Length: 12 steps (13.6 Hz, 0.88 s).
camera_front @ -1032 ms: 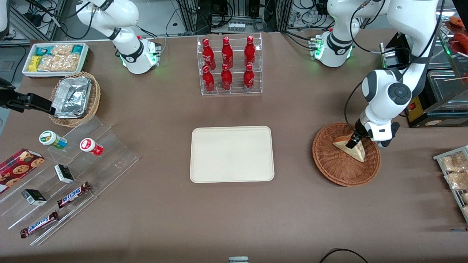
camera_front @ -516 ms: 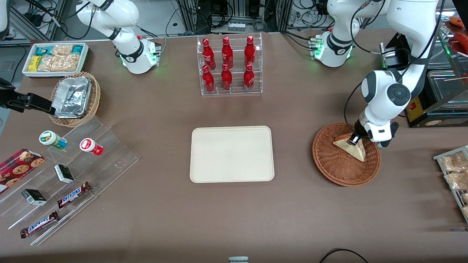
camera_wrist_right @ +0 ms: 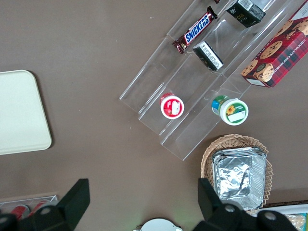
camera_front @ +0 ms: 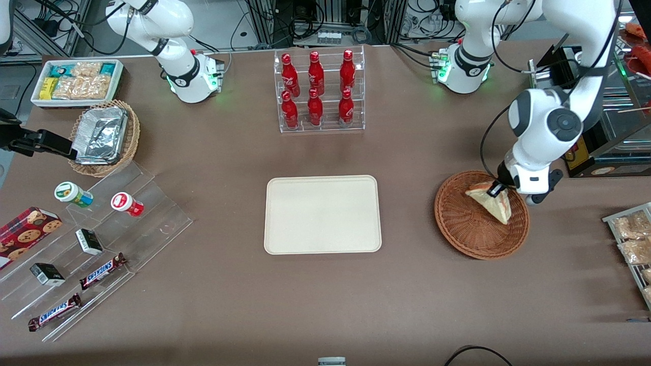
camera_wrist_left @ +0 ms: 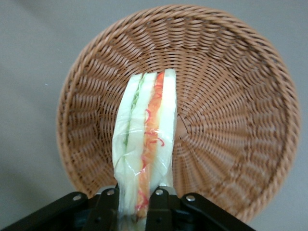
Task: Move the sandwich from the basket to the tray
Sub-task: 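Lift the sandwich out of the basket with the left gripper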
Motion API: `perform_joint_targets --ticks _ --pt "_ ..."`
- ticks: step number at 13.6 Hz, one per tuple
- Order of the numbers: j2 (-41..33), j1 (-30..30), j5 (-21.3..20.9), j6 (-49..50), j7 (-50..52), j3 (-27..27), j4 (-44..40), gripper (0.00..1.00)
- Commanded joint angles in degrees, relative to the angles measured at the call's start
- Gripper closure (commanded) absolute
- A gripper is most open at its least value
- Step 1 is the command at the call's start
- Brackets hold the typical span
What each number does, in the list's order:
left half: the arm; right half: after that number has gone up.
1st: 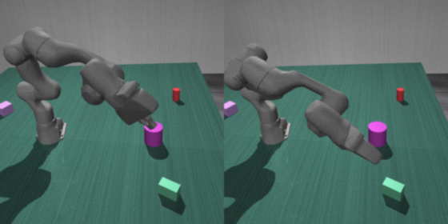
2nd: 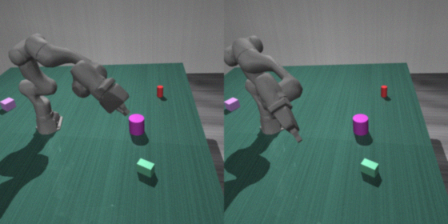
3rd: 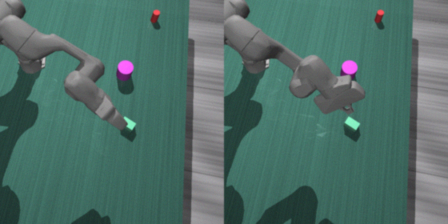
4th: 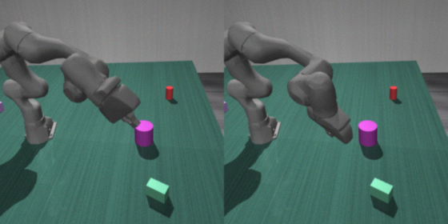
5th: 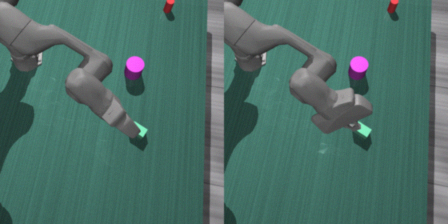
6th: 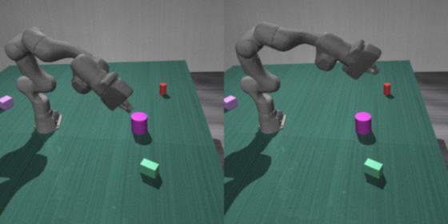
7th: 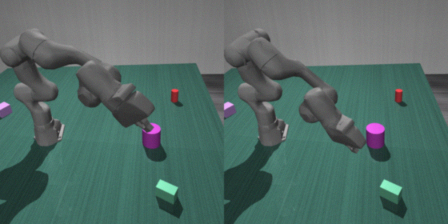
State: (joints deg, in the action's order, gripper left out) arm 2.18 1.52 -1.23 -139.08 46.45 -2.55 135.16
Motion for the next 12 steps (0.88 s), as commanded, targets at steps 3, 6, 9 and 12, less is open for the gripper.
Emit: perform_joint_targets --ticks 3,6,9,12 --pt "-1.66 7.34 -0.18 17.67 -1.27 0.01 -12.17 1.0" --pt "0.27 14.02 0.53 20.61 -1.45 -0.08 -18.08 1.0" --pt "6.58 22.01 0.53 22.0 -0.58 -0.08 -26.06 1.0" --pt "15.71 30.18 0.18 22.89 1.79 -0.08 -36.07 1.0"
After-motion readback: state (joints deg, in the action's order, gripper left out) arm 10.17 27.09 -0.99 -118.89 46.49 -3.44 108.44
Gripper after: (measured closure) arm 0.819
